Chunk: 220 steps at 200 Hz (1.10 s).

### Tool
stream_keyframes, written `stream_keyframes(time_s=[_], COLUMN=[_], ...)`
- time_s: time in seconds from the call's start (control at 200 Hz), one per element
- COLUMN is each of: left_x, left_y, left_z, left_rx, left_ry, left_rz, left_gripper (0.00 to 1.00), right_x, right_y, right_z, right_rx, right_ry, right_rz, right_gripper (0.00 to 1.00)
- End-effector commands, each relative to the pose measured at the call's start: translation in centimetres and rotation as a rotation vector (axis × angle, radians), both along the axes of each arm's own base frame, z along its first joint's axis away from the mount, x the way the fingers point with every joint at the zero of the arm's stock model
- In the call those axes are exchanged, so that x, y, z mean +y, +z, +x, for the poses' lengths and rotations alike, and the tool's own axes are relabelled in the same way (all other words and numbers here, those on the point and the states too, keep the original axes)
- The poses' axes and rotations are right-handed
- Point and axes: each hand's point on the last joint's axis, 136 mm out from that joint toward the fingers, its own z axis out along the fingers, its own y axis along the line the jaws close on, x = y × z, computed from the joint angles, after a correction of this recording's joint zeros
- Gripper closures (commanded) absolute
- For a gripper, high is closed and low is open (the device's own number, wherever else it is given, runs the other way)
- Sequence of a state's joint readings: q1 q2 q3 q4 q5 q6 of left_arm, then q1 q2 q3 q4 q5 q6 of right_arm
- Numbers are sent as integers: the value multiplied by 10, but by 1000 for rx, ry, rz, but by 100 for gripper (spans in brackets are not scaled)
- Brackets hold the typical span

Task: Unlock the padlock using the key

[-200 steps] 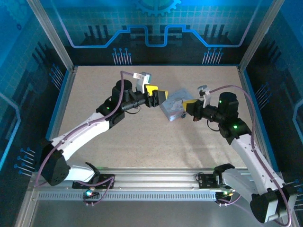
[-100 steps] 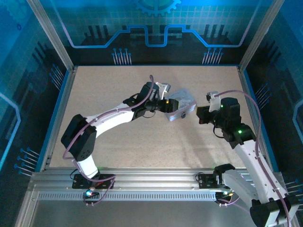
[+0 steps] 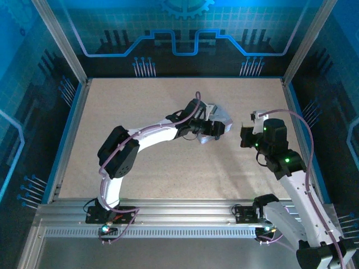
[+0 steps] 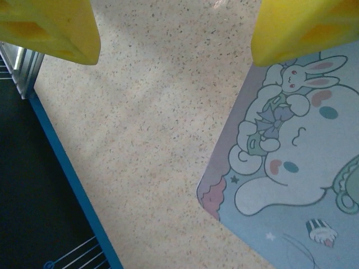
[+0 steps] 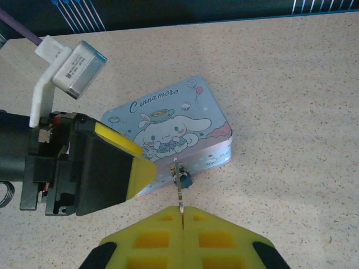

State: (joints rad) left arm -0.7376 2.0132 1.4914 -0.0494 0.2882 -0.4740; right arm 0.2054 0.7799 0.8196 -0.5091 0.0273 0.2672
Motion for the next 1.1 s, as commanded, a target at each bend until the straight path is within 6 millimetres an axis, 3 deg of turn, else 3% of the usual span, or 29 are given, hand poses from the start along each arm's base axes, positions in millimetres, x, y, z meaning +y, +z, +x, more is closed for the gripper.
stream_keyframes(time_s=[0.0, 0.51, 1.096], left_x=[-9, 3, 34], left_y=[1, -29, -50], left_z=[-8, -15, -17], left_rx=[38, 82, 80], left_ry=[-26, -7, 52], left_rz=[-6, 100, 256], left_gripper=[28, 27, 26], right_x=[-9, -8, -7], right_y=[5, 2, 2], right_z=[1, 3, 5], right_rx=[-11, -3, 2], right_ry=[-32, -37, -32], right_rz=[-17, -8, -2], right_gripper=[100, 99, 100])
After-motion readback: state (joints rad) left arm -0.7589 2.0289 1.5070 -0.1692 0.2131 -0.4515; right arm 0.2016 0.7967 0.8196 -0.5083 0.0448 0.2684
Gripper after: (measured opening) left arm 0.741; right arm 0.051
